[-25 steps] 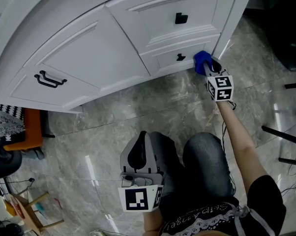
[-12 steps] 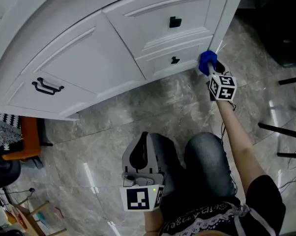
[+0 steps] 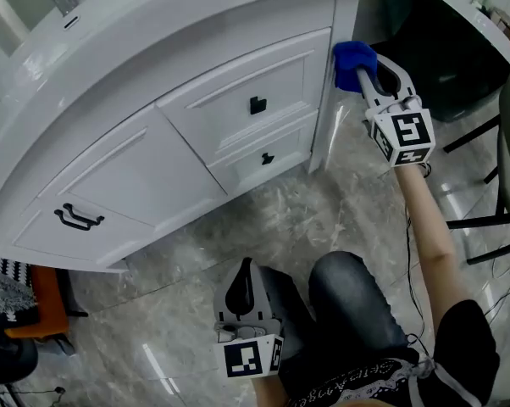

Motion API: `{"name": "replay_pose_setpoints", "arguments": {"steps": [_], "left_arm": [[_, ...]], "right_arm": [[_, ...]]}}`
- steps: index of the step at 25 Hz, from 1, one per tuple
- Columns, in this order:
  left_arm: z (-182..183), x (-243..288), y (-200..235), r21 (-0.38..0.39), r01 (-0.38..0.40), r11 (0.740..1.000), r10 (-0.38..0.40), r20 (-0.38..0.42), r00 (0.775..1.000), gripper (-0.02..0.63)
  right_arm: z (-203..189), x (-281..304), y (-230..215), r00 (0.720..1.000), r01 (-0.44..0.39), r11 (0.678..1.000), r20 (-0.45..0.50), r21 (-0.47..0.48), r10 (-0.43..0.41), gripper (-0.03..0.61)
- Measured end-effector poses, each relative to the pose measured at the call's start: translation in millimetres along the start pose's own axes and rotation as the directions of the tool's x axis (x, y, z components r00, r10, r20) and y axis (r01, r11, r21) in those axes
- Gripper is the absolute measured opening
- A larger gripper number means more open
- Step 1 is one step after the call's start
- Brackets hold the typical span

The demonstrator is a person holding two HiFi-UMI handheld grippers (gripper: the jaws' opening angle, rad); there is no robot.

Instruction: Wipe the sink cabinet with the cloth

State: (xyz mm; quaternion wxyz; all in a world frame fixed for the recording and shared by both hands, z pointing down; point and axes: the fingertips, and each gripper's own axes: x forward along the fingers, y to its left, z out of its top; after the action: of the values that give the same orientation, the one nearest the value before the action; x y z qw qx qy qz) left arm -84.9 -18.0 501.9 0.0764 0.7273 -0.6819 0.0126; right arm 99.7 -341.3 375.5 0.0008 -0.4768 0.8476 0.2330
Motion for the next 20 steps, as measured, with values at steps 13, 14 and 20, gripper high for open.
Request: {"name": "replay_pose_setpoints", "arguments": {"steps": [13,14,20], "left_arm": [[13.6,-14.2,6.1,-0.003,-0.036,0.999,0.036,0.031,0.999,0.005],[13.2,-14.8,7.1,-0.002,-0.039,0.999,0.039,0.03,0.999,0.005],[6.1,-18.5,22.1,-0.011,-0.086,0.996,0.086,0.019,0.996,0.005]], "right_arm": [[99.8,37.3,-39.5,0.993,0.059,0.993,0.097,0.103,-0.069,0.06],[99.7,38.2,-39.8,0.992,0.066,0.992,0.098,0.104,-0.076,0.06],[99.6,39.7,-39.2,0.988,0.1,0.991,0.105,0.088,-0.109,0.06]]}}
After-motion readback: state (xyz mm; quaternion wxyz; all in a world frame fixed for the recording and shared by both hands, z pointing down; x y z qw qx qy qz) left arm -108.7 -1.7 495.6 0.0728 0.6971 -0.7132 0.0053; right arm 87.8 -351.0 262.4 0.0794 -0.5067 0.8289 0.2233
